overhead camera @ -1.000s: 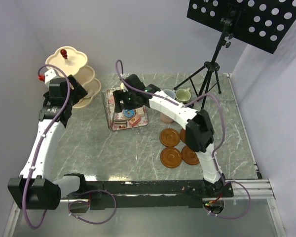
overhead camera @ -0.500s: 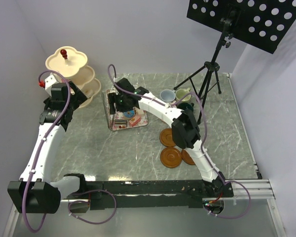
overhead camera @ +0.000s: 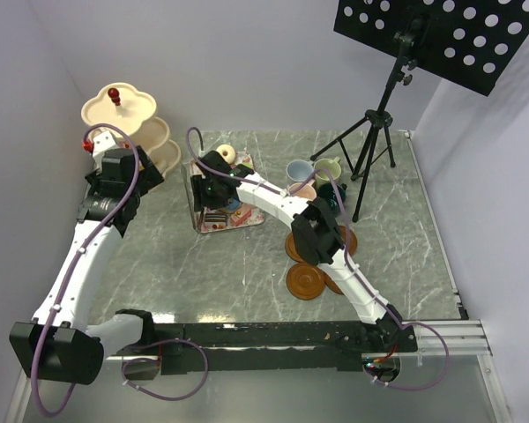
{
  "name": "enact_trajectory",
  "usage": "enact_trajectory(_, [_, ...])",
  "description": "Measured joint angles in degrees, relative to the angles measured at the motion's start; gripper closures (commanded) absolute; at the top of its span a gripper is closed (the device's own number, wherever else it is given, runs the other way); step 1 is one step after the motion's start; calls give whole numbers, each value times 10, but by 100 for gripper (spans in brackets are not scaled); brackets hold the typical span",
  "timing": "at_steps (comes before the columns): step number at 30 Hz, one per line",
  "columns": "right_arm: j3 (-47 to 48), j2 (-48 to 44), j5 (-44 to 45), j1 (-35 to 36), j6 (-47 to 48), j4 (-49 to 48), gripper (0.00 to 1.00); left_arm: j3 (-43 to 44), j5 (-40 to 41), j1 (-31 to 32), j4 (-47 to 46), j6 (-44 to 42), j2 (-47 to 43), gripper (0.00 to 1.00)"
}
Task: Serve the afternoon tea
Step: Pick up the clamp from the tray.
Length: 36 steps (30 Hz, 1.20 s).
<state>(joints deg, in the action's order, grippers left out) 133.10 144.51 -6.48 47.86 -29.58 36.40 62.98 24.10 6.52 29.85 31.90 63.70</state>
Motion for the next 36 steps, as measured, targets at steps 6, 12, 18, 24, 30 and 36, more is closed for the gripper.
enact_trajectory(6, [7,6,7,0,-7,9,45,-9,8,11,-1,-10,-11,0])
enact_trajectory(12, [21,16,21,-1,-11,8,46,-14,11,16,-1,-11,-14,0])
enact_trajectory(18, [28,29,24,-1,-19,13,47,-18,13,17,-1,-11,-19,0])
enact_trajectory(24, [29,29,23,-3,-31,13,59,-18,13,17,-1,-11,-20,0])
enact_trajectory(30, [29,29,20,-10,-49,9,64,-18,13,17,-1,-11,-20,0])
enact_trajectory(36, [30,29,17,-14,-55,9,72,-18,13,17,-1,-11,-20,0])
